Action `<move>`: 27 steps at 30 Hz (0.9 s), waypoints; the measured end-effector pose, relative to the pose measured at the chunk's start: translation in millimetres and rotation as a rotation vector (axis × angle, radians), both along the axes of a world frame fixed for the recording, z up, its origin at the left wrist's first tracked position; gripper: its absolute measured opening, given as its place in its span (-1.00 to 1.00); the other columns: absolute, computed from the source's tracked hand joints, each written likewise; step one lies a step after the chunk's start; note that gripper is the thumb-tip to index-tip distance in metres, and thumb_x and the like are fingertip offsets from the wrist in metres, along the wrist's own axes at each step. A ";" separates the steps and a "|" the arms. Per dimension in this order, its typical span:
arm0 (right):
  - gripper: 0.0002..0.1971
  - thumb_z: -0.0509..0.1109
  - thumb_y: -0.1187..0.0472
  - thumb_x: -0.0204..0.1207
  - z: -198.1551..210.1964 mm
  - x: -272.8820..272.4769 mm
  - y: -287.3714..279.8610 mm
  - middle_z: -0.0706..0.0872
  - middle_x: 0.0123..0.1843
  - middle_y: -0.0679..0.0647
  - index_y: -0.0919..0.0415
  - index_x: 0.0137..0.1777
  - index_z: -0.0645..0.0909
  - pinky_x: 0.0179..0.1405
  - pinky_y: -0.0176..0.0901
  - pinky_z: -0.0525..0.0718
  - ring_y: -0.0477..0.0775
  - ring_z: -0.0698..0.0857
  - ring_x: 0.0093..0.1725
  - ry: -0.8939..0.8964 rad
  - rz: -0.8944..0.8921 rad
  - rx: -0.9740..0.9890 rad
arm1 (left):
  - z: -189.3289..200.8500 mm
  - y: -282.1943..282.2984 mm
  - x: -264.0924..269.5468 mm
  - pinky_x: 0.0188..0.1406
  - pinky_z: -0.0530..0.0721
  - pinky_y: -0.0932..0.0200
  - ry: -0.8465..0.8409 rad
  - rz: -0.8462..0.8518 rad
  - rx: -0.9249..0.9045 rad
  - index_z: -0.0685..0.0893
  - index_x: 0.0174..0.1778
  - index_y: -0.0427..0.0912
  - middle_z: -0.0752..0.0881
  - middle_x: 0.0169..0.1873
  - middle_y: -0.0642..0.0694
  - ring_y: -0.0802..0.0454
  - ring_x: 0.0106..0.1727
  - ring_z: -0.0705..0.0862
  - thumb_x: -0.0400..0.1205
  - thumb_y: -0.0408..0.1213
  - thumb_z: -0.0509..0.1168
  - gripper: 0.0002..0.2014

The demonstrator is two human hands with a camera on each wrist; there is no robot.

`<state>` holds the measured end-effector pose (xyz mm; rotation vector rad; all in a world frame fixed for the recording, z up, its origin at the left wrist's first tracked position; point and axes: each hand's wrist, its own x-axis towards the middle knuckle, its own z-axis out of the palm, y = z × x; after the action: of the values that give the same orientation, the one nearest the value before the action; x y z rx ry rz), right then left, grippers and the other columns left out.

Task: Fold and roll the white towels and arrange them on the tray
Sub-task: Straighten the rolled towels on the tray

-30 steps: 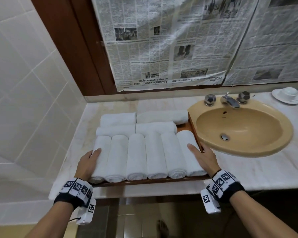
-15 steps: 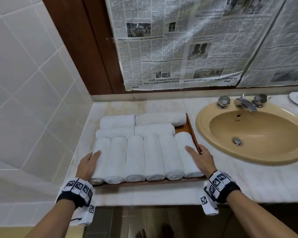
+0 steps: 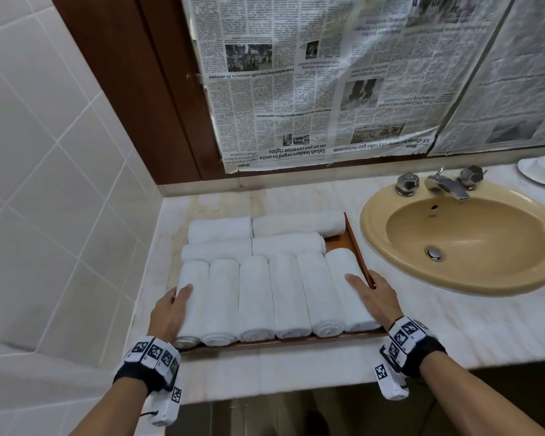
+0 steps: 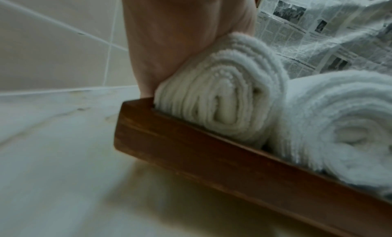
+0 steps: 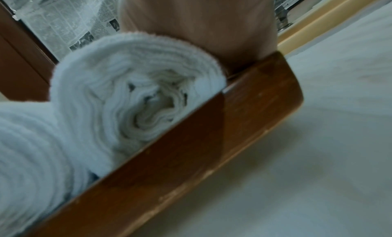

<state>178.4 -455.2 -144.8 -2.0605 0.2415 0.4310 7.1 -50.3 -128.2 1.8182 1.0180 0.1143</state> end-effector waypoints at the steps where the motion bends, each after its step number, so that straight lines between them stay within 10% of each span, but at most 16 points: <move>1: 0.05 0.37 -0.67 0.06 -3.3 3.3 -1.1 0.64 0.38 0.00 -0.01 0.48 0.51 0.37 0.19 0.61 0.10 0.63 0.31 0.006 0.003 -0.017 | 1.3 0.0 1.8 0.09 0.52 0.01 0.016 -0.013 0.006 0.70 0.20 -0.11 0.73 0.13 -0.12 -0.17 0.10 0.66 0.71 0.12 0.26 -0.61; 15: -0.30 0.21 -0.50 0.20 5.1 12.5 7.8 0.42 0.21 0.11 0.09 0.04 0.62 0.41 0.24 0.47 0.27 0.44 0.35 0.013 0.048 -0.166 | -0.4 -7.6 11.6 0.13 0.49 -0.05 0.151 -0.088 0.127 0.69 0.20 -0.11 0.72 0.16 -0.22 -0.28 0.19 0.59 0.49 0.33 0.02 -0.33; 21: -0.34 0.38 -0.18 0.56 18.1 5.1 11.1 0.41 0.44 0.20 0.22 0.52 0.41 0.45 0.12 0.36 0.24 0.34 0.50 -0.175 0.141 -0.296 | 4.3 -4.4 5.1 0.15 0.52 -0.05 0.133 -0.152 0.143 0.66 0.25 -0.03 0.71 0.13 -0.09 -0.18 0.14 0.61 0.67 0.27 0.15 -0.51; 27: -0.24 0.48 -0.18 0.47 16.5 -7.6 23.3 0.49 0.36 0.22 0.23 0.53 0.33 0.28 0.12 0.52 0.29 0.50 0.35 -0.149 0.235 -0.418 | -2.5 -0.3 5.1 0.21 0.61 -0.14 0.206 -0.140 0.226 0.62 0.37 -0.16 0.66 0.21 -0.25 -0.25 0.18 0.63 0.34 0.53 0.22 -0.09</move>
<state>170.8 -431.8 -128.2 -2.5334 -0.0048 0.3902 12.3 -50.6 -130.6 2.1358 1.0492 -0.0462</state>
